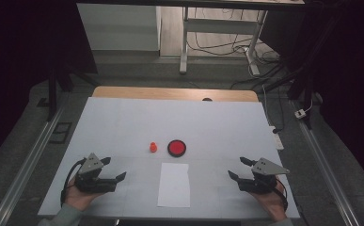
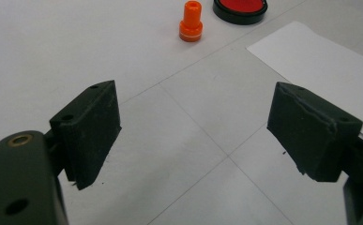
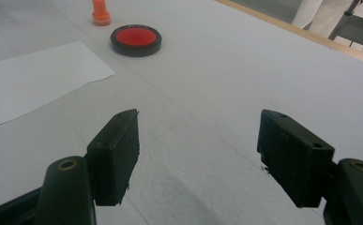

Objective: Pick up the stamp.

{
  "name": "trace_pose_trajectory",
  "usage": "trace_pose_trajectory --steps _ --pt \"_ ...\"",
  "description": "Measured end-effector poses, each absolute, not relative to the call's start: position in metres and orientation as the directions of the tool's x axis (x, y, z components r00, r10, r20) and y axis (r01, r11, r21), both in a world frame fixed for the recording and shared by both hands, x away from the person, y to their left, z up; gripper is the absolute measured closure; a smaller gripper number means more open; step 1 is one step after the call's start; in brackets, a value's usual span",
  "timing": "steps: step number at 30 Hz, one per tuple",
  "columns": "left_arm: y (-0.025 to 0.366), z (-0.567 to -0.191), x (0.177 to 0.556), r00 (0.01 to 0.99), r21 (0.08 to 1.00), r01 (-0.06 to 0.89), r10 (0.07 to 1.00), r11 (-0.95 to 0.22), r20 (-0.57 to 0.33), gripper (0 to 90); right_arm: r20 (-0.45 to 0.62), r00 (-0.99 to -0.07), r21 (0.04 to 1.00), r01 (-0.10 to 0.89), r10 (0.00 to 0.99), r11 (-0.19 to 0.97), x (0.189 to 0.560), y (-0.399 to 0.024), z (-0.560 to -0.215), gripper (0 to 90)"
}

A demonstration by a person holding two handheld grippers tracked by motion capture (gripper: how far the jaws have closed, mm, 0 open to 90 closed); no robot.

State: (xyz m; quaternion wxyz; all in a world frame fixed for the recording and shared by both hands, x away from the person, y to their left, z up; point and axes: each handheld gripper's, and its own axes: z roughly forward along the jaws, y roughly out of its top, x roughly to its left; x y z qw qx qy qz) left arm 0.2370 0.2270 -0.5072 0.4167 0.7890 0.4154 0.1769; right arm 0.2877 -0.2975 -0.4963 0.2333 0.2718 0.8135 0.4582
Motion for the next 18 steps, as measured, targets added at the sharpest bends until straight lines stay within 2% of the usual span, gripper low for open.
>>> trace_pose_trajectory --steps 18 --pt "0.211 -0.490 0.258 0.626 0.806 0.490 0.777 -0.332 -0.060 18.1 -0.124 -0.741 0.872 0.236 0.660 0.429 0.290 -0.294 -0.497 31.6"
